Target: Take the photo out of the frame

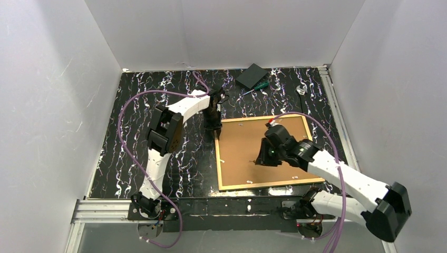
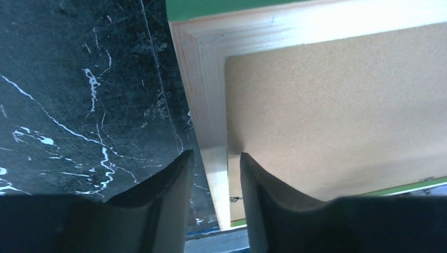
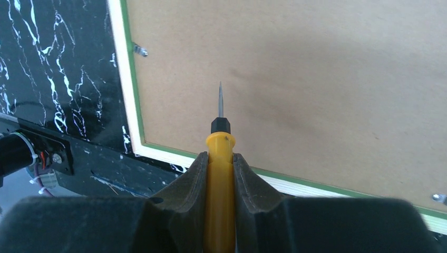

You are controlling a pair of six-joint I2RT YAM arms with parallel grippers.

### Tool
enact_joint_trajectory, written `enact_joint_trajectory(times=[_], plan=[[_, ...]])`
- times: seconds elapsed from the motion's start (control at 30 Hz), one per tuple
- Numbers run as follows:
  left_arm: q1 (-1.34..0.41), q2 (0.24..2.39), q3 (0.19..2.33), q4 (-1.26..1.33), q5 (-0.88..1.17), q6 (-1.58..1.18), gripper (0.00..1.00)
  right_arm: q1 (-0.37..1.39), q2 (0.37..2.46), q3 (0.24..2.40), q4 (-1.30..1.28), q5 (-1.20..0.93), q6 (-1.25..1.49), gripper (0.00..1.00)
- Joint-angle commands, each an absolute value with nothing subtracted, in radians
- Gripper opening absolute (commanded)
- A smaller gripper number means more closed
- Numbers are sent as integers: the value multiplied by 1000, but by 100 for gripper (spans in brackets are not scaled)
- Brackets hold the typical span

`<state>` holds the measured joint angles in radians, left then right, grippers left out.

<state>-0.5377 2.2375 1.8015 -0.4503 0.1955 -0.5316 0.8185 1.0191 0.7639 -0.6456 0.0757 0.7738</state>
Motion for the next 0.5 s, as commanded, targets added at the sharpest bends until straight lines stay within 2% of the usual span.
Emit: enact_joint_trajectory(times=[0.0,0.1,0.2,0.3,0.47], plan=[[-515,2162,1778,-592,257,-560,44,915,1124,880,-556,163,806,1],[-512,2066,1642,-538,294,-592,56,988,1173,906,-513,214,824,1],[-512,1986,1518,-469,348,-622,60,1021,1207,914,-465,230,839,1],[-514,1944,1437,-411,405,-628,59,1034,1252,935,-468,244,842,1],[-514,1969,1419,-383,441,-615,55,1063,1328,988,-473,250,843,1]])
